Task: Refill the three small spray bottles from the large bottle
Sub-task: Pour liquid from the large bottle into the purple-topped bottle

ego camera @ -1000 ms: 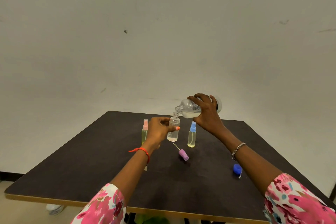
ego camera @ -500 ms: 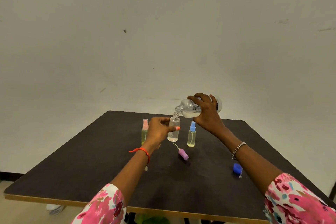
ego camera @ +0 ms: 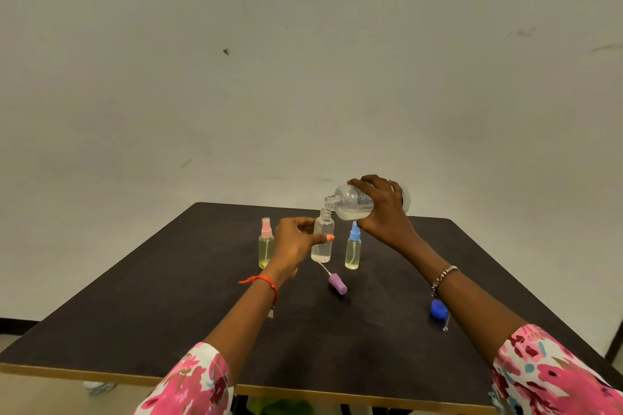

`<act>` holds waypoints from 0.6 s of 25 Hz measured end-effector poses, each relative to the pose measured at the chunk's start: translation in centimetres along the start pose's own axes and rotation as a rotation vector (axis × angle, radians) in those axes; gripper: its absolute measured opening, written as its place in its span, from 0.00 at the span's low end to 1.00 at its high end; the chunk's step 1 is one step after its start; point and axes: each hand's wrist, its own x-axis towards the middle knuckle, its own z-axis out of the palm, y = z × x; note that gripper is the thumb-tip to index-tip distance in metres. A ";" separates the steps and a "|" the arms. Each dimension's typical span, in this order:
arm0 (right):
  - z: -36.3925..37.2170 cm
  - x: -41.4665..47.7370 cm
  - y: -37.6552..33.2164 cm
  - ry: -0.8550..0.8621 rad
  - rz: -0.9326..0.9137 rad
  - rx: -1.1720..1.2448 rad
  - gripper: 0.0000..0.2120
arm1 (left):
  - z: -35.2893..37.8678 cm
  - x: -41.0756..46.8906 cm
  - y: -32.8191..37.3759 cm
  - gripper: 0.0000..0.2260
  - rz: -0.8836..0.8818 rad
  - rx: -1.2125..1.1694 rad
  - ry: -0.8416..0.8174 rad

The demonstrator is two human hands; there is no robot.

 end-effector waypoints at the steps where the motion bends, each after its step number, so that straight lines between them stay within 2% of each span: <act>1: 0.1 -0.1 0.1 -0.012 0.009 0.014 0.31 | 0.1 0.1 0.0 0.21 -0.001 -0.007 0.000; 5: 0.3 -0.4 1.1 0.024 0.066 0.148 0.31 | 0.7 0.5 -0.5 0.21 -0.005 -0.026 -0.015; 8: 0.4 -0.5 2.7 0.127 0.289 0.332 0.32 | 1.2 0.9 -1.1 0.21 -0.016 -0.019 -0.025; 11: 0.9 -1.1 5.5 0.198 0.521 0.406 0.34 | 1.4 1.3 -1.9 0.21 -0.029 -0.013 -0.022; 15: 1.7 -2.9 9.3 0.157 0.763 0.442 0.33 | 1.4 1.8 -2.7 0.21 -0.044 -0.017 -0.013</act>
